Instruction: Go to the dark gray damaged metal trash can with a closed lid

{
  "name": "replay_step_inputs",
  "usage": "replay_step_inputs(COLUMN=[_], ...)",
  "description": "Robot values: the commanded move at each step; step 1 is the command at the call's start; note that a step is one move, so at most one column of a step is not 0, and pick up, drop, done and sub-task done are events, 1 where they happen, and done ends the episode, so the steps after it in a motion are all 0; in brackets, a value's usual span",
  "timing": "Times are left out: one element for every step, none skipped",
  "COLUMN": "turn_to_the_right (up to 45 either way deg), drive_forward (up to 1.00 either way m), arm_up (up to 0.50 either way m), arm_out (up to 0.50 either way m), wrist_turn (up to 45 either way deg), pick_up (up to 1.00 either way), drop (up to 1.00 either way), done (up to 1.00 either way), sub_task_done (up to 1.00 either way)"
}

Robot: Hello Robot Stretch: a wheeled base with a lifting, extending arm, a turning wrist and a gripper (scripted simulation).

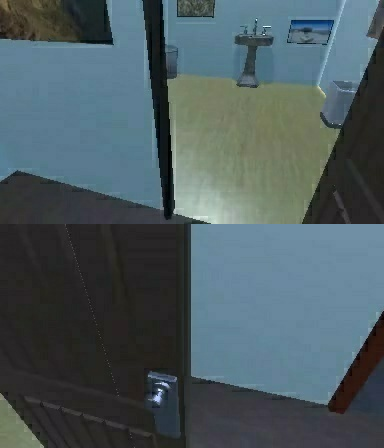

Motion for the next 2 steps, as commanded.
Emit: replay_step_inputs(turn_to_the_right=[9.0, 3.0], drive_forward=[0.0, 0.0], arm_up=[0.0, 0.0], arm_out=[0.0, 0.0], wrist_turn=[0.0, 0.0], pick_up=[0.0, 0.0], drop=[0.0, 0.0], done=[0.0, 0.0], sub_task_done=[0.0, 0.0])
